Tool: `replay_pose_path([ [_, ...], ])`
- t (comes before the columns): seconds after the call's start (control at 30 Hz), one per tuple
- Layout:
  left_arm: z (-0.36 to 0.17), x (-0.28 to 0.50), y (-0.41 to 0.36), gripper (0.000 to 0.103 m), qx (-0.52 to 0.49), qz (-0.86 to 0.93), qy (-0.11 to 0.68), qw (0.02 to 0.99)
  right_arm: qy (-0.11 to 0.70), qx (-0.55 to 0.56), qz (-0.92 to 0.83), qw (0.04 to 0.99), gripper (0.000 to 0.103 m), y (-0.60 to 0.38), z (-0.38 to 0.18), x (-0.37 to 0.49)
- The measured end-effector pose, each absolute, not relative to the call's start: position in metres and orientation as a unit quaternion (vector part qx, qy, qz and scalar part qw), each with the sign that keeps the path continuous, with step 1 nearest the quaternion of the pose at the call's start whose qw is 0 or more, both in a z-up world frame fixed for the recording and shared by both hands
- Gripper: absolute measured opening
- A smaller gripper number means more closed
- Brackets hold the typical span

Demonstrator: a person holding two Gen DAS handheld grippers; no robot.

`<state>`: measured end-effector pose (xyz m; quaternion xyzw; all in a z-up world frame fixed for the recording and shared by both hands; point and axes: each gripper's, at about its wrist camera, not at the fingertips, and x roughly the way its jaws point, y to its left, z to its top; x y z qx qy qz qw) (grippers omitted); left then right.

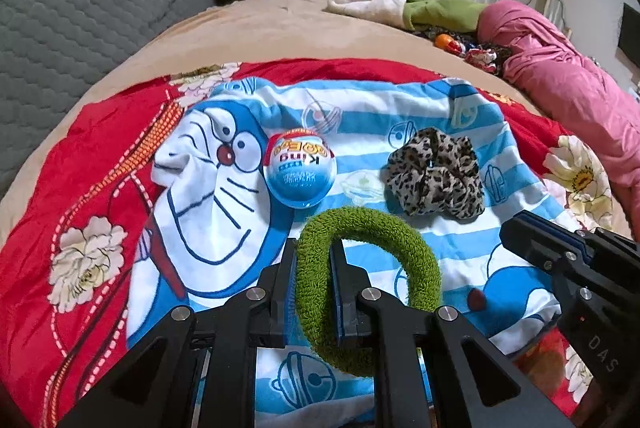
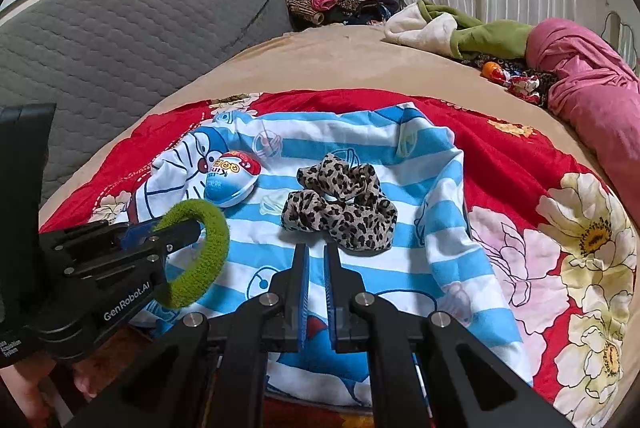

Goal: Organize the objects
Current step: 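Carry the green ring over the shirt beside the blue egg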

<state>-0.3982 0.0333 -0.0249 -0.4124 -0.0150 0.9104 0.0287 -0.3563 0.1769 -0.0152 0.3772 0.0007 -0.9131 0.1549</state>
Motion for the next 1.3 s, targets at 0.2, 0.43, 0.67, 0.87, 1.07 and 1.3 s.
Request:
replay_pose_path([
  [0.2, -0.031, -0.400, 0.033, 0.015, -0.418, 0.908, -0.015, 0.030, 0.004, 0.383, -0.910, 0.157, 0.008, 0.173, -0.022, -0.360],
  [0.43, -0.035, -0.403, 0.031, 0.015, -0.422, 0.906, -0.018, 0.028, 0.007, 0.387, -0.909, 0.157, 0.008, 0.171, -0.027, -0.361],
  [0.67, -0.038, -0.405, 0.031, 0.015, -0.430, 0.902, -0.018, 0.028, 0.008, 0.388, -0.908, 0.159, 0.008, 0.170, -0.029, -0.361],
  [0.87, -0.041, -0.405, 0.030, 0.015, -0.437, 0.899, -0.017, 0.024, 0.010, 0.391, -0.907, 0.157, 0.008, 0.170, -0.030, -0.361],
  [1.07, -0.044, -0.405, 0.032, 0.018, -0.441, 0.897, -0.013, 0.023, 0.010, 0.392, -0.906, 0.159, 0.008, 0.170, -0.030, -0.360],
  [1.3, -0.043, -0.405, 0.028, 0.021, -0.444, 0.896, -0.021, 0.017, 0.011, 0.392, -0.906, 0.159, 0.008, 0.171, -0.028, -0.357],
])
